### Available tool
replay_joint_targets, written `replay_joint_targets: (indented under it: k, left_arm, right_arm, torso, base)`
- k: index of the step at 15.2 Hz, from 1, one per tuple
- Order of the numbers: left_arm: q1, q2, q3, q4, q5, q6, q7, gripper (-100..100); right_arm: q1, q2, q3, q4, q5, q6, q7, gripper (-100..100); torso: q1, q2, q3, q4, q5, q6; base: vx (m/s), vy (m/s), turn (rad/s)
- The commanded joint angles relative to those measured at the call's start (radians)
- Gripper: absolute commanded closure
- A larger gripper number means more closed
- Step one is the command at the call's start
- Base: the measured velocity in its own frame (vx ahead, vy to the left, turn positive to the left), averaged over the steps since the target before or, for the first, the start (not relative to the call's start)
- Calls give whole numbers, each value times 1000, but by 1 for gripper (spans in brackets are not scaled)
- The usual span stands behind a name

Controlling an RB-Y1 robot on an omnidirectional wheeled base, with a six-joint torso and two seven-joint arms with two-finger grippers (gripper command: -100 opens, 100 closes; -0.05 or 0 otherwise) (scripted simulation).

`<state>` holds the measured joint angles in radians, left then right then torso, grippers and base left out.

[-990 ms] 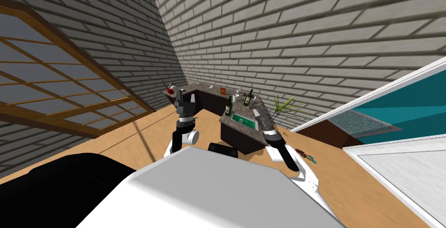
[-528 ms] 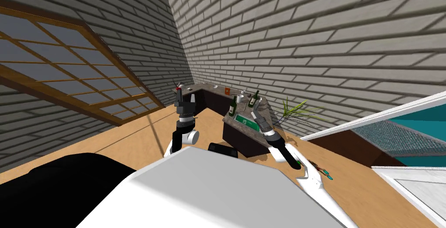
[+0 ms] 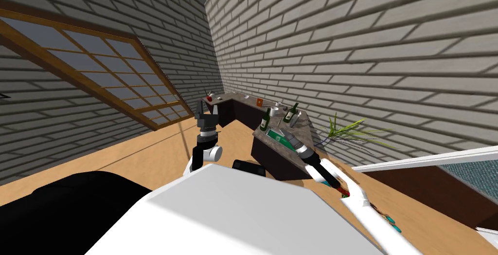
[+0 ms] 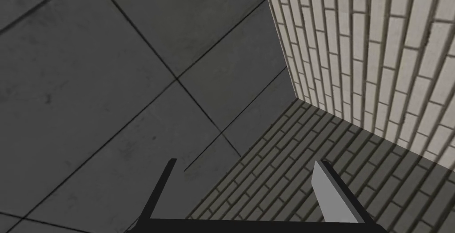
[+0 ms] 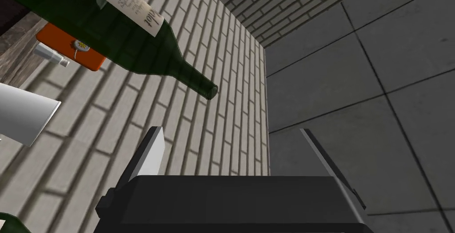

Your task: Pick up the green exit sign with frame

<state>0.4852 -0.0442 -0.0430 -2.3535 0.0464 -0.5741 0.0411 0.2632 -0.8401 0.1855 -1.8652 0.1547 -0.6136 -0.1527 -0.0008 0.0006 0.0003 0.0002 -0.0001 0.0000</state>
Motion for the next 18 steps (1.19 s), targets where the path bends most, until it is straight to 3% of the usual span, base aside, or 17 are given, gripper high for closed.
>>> replay_joint_targets:
  k: [1,3,4,6,7,9,10,12,13,18]
  left_arm:
    - [0,0,0,0,0,0,0,0]
    - [0,0,0,0,0,0,0,0]
    - [0,0,0,0,0,0,0,0]
    - [0,0,0,0,0,0,0,0]
    - [0,0,0,0,0,0,0,0]
    - [0,0,0,0,0,0,0,0]
    - [0,0,0,0,0,0,0,0]
    - [0,0,0,0,0,0,0,0]
    - [0,0,0,0,0,0,0,0]
    - [0,0,0,0,0,0,0,0]
  right_arm:
    - [-19,-50,30,50,20,-18,-5,-100]
    - [-19,-78,30,50,20,-18,-5,-100]
    - [-33,-113,54,91,36,-33,-11,-100]
    - [-33,-141,54,91,36,-33,-11,-100]
    - [-47,-171,80,132,53,-48,-17,-100]
    - [-47,-203,80,132,53,-48,-17,-100]
    - [-60,-232,106,173,70,-63,-24,-100]
    - [-60,-265,106,173,70,-63,-24,-100]
    - [-73,-298,133,211,87,-79,-30,-100]
    - [-84,-384,161,252,105,-94,-36,-100]
  torso:
    - [0,0,0,0,0,0]
    - [0,0,0,0,0,-1]
    - [0,0,0,0,0,0]
    - [0,-1,0,0,0,-1]
    - [0,-1,0,0,0,0]
    - [0,-1,0,0,0,-1]
    - [0,-1,0,0,0,0]
    - [0,-1,0,0,0,-1]
    - [0,-1,0,0,0,0]
    - [0,-2,-1,0,0,-1]
  base:
    - [-15,5,270]
    - [-13,1,189]
    - [-11,6,252]
    - [-10,3,204]
    - [-10,6,294]
    - [-9,0,208]
    - [-6,6,263]
    - [-5,1,191]
    - [-3,7,307]
    - [0,0,208]
